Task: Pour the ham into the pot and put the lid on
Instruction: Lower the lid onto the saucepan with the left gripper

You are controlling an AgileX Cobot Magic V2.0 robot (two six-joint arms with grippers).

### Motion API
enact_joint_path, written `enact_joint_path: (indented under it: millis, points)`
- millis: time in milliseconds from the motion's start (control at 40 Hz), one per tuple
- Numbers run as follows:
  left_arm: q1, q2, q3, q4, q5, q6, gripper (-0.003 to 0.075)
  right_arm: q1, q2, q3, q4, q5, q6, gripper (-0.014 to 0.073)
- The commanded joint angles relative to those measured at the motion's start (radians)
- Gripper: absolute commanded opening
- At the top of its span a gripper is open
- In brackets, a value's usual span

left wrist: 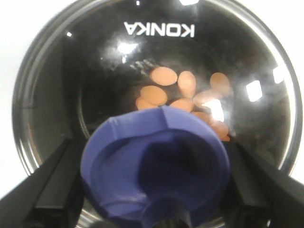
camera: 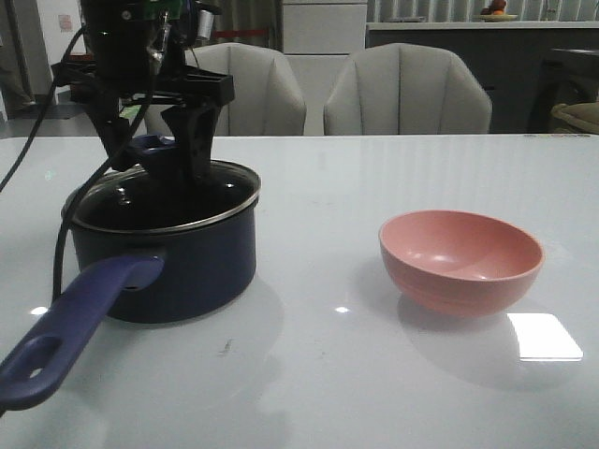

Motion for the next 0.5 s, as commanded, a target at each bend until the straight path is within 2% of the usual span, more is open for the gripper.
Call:
enact_joint_path:
  millis: [0,125,300,475]
  points:
    - [-0.003,-0.042,-0.025,0.009,0.023,-0.002,0.0531,-0.001,0.003,-0.028,0.002,-0.082,-0.008,0.0161]
    - [-0.003,-0.042,-0.025,0.009,0.023,-0.002,0.0557,-0.001,0.003,-0.028,0.002,-0.082,-0.008,0.0161]
    - [-0.003,-0.044,-0.025,0.021,0.023,-0.002,0.0557,-0.001,0.003,-0.028,0.002,-0.082,-0.008,0.0161]
    - [-0.003,-0.044,-0.025,-0.028,0.023,-0.002,0.0557,-0.001,0.003,-0.028,0.002,-0.082,-0.008,0.0161]
